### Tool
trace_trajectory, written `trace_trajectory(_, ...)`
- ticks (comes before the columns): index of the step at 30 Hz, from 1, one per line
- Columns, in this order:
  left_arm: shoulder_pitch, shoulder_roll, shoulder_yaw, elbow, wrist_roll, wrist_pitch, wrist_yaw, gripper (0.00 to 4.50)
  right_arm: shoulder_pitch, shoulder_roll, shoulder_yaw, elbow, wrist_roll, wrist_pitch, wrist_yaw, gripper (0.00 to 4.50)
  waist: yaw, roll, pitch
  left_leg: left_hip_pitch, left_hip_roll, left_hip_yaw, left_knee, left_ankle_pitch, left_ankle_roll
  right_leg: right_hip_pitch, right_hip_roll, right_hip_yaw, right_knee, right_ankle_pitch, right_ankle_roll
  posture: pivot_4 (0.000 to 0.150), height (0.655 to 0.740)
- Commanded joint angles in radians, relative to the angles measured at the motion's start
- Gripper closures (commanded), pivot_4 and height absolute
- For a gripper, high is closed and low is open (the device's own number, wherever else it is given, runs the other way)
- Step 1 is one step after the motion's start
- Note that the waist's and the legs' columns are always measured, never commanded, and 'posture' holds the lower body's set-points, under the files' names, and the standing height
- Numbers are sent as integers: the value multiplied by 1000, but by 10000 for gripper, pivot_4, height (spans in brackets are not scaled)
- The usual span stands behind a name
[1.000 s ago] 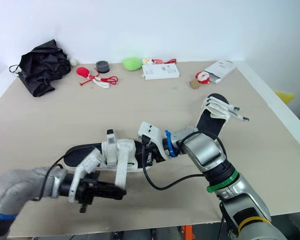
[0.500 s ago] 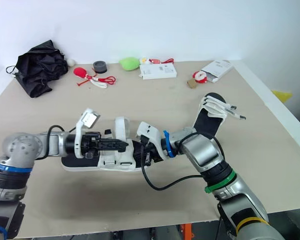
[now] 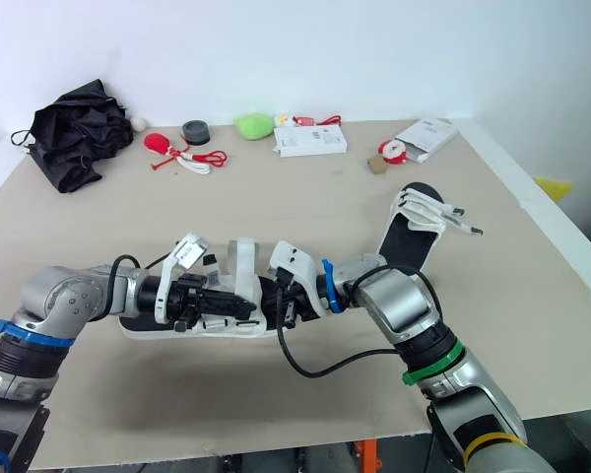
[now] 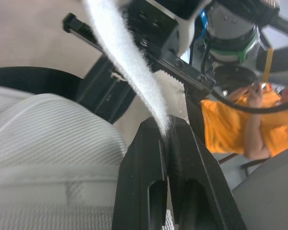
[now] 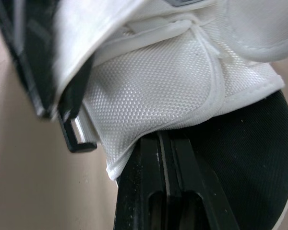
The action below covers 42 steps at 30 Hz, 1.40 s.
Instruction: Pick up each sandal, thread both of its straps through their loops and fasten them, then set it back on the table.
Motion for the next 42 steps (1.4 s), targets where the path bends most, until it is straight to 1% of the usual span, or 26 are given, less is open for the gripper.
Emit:
trace_trajectory(1,21,15,-35,-65,49,-50,-29,44499,15,8,13,12,-7,2,-17,45000,1,0,0,0,0,0,0,0,0,0,0,0,0,0,0,1500,7400)
trace_trajectory(5,28,28,-54,-76,104,-89,-37,44499,14,12,11,18,-8,-3,-23,45000,1,0,0,0,0,0,0,0,0,0,0,0,0,0,0,1500,7400)
trace_trajectory(9,30,-25,-35,-25,193,-197,27,44499,14,18,9,23,-10,-12,-28,45000,1,0,0,1,0,0,0,0,0,1,0,0,0,0,0,1500,7400)
trace_trajectory(14,29,-46,-27,-48,215,-184,65,44499,13,18,7,26,-7,-17,-30,45000,4,0,0,2,-1,0,0,3,3,2,-1,-1,0,3,2,1500,7400)
trace_trajectory(18,35,-20,-13,-117,162,-89,75,44499,12,15,6,29,-6,-21,-30,45000,3,0,0,3,-1,0,0,5,5,4,-2,0,0,5,5,1500,7400)
trace_trajectory(19,30,-25,11,-128,125,-41,91,44499,12,13,7,29,-6,-22,-28,45000,3,0,0,3,-1,0,0,5,5,4,-2,0,-1,5,5,1500,7400)
trace_trajectory(23,-46,-120,173,-99,-42,164,237,44499,14,12,9,29,-7,-25,-26,45000,3,0,0,2,-1,0,0,5,4,3,-1,-1,-1,5,3,1500,7400)
trace_trajectory(27,-107,-178,269,-87,-117,279,346,44499,11,17,12,35,-7,-30,-22,45000,2,-1,0,1,-1,-1,0,5,4,2,-1,-1,-1,5,4,1500,7400)
trace_trajectory(33,-69,-198,344,-145,-171,374,470,44499,9,18,12,39,-8,-34,-21,45000,-1,-1,1,1,-1,-1,-1,5,4,2,-1,0,-1,5,4,1500,7400)
trace_trajectory(37,67,-181,306,-248,-157,363,496,44499,13,16,14,39,-9,-38,-18,45000,-2,-1,1,1,-1,0,-2,5,3,1,-1,1,-1,5,3,1500,7400)
trace_trajectory(42,100,-217,287,-270,-154,343,542,44499,10,18,14,40,-8,-37,-18,45000,2,-1,0,2,-1,0,-1,6,2,2,-2,0,-1,5,3,1500,7400)
